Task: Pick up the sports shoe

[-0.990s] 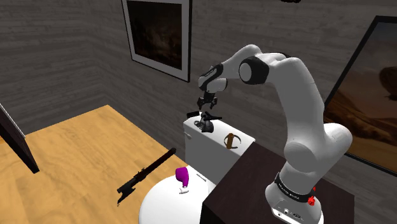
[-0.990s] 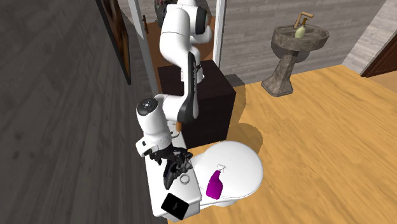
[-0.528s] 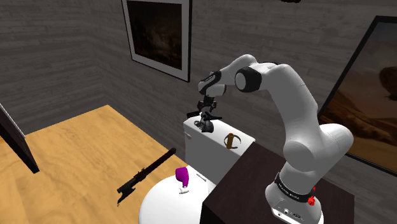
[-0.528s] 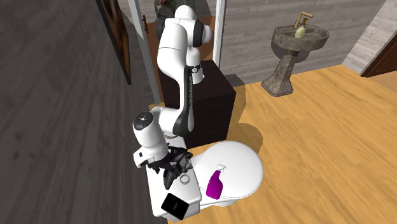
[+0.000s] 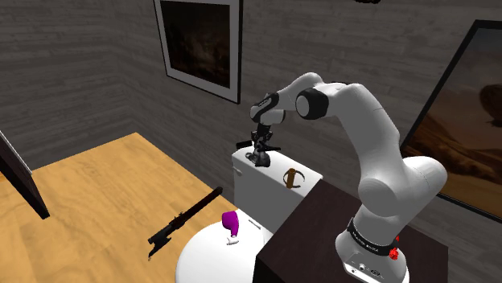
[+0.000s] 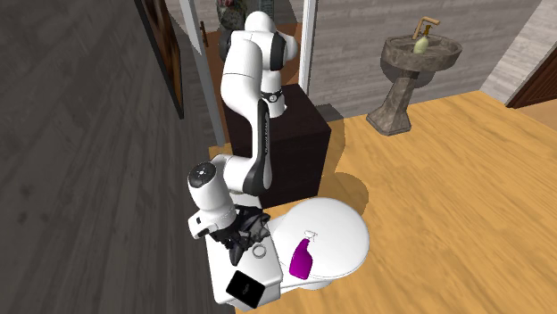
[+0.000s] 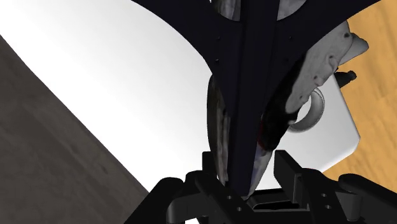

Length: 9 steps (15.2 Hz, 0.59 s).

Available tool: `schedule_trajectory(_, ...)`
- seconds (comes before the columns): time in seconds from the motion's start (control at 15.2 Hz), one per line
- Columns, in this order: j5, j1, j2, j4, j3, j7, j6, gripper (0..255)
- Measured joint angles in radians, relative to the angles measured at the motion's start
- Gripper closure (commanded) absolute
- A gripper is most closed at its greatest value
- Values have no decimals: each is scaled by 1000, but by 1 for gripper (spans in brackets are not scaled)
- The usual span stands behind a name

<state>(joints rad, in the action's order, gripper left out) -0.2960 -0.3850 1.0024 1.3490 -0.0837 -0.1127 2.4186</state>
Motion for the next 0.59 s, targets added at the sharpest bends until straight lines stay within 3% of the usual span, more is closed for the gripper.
schedule_trajectory(0.59,2,3,-23,11,-3,4,-13,255)
